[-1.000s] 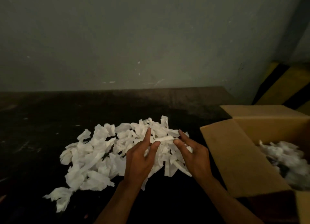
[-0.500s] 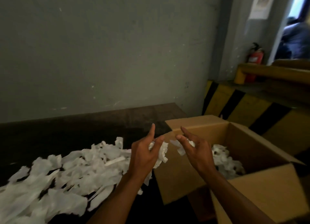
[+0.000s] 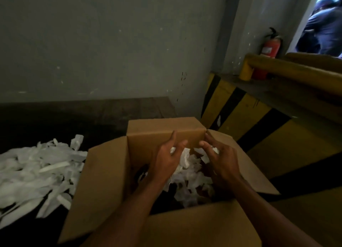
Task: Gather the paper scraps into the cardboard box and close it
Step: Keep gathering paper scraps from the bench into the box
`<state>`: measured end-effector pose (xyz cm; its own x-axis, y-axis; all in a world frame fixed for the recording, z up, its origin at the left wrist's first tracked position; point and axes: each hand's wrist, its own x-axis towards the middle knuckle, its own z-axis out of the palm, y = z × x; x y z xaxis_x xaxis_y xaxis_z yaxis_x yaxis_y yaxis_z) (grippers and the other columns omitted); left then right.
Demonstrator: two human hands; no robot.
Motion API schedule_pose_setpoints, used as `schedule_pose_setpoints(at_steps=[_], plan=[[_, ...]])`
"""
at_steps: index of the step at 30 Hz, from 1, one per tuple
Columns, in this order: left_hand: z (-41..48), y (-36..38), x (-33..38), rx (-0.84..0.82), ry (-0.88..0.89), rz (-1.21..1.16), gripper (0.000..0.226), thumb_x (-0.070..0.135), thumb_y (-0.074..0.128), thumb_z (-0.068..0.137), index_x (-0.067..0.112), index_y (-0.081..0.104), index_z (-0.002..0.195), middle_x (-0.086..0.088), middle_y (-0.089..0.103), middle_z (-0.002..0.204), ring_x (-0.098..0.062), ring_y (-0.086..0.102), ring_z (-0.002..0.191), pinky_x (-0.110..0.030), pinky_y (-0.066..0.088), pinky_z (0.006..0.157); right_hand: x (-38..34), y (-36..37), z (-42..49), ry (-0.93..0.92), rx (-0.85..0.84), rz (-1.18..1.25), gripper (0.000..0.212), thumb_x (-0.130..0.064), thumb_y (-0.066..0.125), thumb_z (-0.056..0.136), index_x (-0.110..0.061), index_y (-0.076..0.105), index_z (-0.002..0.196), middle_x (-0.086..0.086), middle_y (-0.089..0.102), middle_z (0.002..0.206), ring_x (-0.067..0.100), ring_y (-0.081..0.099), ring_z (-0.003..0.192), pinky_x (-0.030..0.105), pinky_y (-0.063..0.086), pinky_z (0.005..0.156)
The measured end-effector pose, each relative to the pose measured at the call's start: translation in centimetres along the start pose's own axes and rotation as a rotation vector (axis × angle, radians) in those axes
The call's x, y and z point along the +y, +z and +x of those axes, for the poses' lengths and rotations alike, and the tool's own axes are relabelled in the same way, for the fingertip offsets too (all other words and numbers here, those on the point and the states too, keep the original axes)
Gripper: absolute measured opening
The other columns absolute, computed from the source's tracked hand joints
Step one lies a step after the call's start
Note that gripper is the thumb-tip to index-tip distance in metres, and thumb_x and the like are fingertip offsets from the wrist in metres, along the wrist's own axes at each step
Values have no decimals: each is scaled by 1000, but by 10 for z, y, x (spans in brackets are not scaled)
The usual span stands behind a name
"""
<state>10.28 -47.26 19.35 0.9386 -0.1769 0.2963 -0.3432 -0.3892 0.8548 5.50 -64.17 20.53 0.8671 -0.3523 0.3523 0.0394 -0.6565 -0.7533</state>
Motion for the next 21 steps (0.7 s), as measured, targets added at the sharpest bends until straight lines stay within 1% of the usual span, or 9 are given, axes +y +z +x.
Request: schedule_pose_setpoints(at_steps=[1,3,5,7,10,12,14,17,21], plan=[[4,6,-5,-23,-32,33,76,72,39,82,31,31,145,-2,59,130,-18,51,122,-38,41,104,8,1,6,3,-22,11,71,-71,50,73,-25,61,126,1,66,123,12,61,111,33,51,93],[12,13,-14,-85,-79,107,74,69,38,85,29,29,146,-2,60,129,-19,51,122,-41,38,106,19,7,18,5,-71,33,60,-59,59,79,-22,62,126,2,65,124,9,59,111,30,49,95],[20,15,-23,-148,-94,188,67,60,39,91,28,25,148,0,58,131,-16,50,123,-36,31,110,28,16,29,9,-118,41,53,-51,63,83,-21,62,126,0,64,124,9,58,112,29,47,96],[27,11,-34,-181,-92,287,65,59,37,93,28,23,148,2,57,132,-15,48,125,-28,25,109,36,26,40,12,-166,21,49,-50,64,83,-21,65,122,-2,68,116,12,61,107,24,47,89],[36,6,-53,-219,-132,371,67,64,31,91,32,21,148,3,57,132,-18,45,127,-31,26,109,44,40,58,13,-223,-24,33,-51,64,82,-21,74,91,-4,73,85,12,67,82,22,45,70],[44,8,-65,-223,-159,395,68,65,32,90,32,21,148,2,57,133,-16,47,125,-30,31,107,48,49,67,14,-263,-13,25,-52,65,82,-29,69,75,-10,68,72,8,66,73,24,46,66],[51,13,-73,-218,-162,402,68,64,33,90,31,21,148,0,55,134,-14,49,123,-29,34,104,52,57,74,-10,-300,-8,23,-53,63,84,-30,69,80,-11,68,77,7,65,77,26,49,70],[61,21,-81,-242,-188,399,67,66,30,90,35,18,148,-1,45,144,-18,41,130,-36,32,109,59,71,81,-20,-355,-50,31,-51,61,86,-23,70,96,-11,63,91,8,60,88,26,47,78],[60,32,-88,-261,-171,452,60,57,29,95,34,14,149,-1,27,152,-18,27,137,-37,25,111,77,86,81,-16,-401,-164,44,-68,46,85,-29,65,94,-6,58,108,15,53,103,33,44,88]])
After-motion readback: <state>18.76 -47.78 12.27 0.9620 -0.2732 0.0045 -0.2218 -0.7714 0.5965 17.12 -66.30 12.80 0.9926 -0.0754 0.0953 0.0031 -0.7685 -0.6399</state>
